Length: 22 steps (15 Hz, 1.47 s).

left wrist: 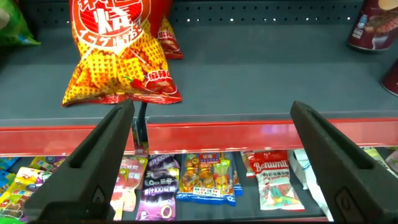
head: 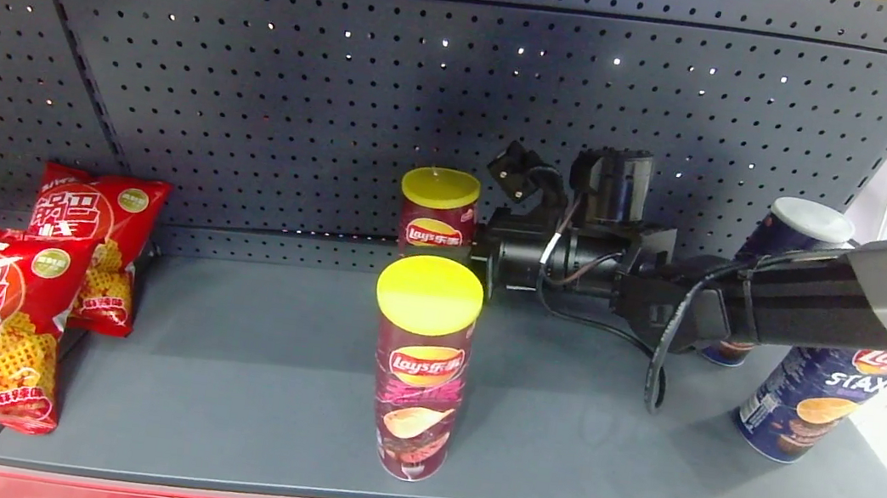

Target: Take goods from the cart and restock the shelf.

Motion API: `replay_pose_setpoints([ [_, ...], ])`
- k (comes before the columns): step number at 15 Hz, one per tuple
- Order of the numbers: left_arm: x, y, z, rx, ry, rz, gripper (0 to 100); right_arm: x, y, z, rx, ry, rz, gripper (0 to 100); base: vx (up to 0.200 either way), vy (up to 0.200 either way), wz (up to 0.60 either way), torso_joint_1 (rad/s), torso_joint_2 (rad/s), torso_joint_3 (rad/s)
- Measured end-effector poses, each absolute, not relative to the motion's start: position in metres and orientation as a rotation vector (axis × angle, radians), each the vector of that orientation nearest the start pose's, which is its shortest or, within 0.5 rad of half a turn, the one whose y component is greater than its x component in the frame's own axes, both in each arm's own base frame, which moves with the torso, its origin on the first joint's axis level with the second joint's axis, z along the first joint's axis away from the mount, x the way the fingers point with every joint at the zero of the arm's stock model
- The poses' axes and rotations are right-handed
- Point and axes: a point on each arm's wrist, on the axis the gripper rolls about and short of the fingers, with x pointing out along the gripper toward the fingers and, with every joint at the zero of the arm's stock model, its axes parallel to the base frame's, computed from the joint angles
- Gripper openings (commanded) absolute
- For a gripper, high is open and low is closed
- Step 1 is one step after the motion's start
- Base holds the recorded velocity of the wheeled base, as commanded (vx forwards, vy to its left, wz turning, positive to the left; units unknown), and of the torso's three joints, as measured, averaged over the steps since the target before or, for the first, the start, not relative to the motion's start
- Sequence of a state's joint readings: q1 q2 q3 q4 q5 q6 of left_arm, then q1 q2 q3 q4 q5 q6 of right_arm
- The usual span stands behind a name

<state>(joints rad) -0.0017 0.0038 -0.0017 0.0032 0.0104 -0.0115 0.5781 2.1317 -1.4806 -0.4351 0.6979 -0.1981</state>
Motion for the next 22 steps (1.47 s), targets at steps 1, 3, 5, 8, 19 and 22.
replay_pose_setpoints([
  [1, -0.023, 0.0, 0.076, -0.011, 0.005, 0.009, 100, 0.358, 0.25, 0.188, -0.156, 0.097, 1.286, 0, 0.0, 0.0, 0.0, 0.0, 0.0, 0.0],
  [3, -0.023, 0.0, 0.076, -0.012, 0.005, 0.009, 100, 0.356, 0.247, 0.187, -0.156, 0.106, 1.284, 0, 0.0, 0.0, 0.0, 0.0, 0.0, 0.0],
  [5, -0.023, 0.0, 0.076, -0.011, 0.005, 0.009, 100, 0.355, 0.248, 0.187, -0.156, 0.1, 1.286, 0, 0.0, 0.0, 0.0, 0.0, 0.0, 0.0],
  [8, -0.023, 0.0, 0.076, -0.012, 0.005, 0.009, 100, 0.352, 0.255, 0.188, -0.156, 0.094, 1.303, 0, 0.0, 0.0, 0.0, 0.0, 0.0, 0.0],
  [19, -0.023, 0.0, 0.076, -0.012, 0.006, 0.009, 100, 0.349, 0.257, 0.168, -0.155, 0.134, 1.308, 100, 0.0, 0.0, 0.0, 0.0, 0.0, 0.0],
  [22, -0.023, 0.0, 0.076, -0.012, 0.006, 0.009, 100, 0.349, 0.256, 0.166, -0.156, 0.137, 1.306, 100, 0.0, 0.0, 0.0, 0.0, 0.0, 0.0],
])
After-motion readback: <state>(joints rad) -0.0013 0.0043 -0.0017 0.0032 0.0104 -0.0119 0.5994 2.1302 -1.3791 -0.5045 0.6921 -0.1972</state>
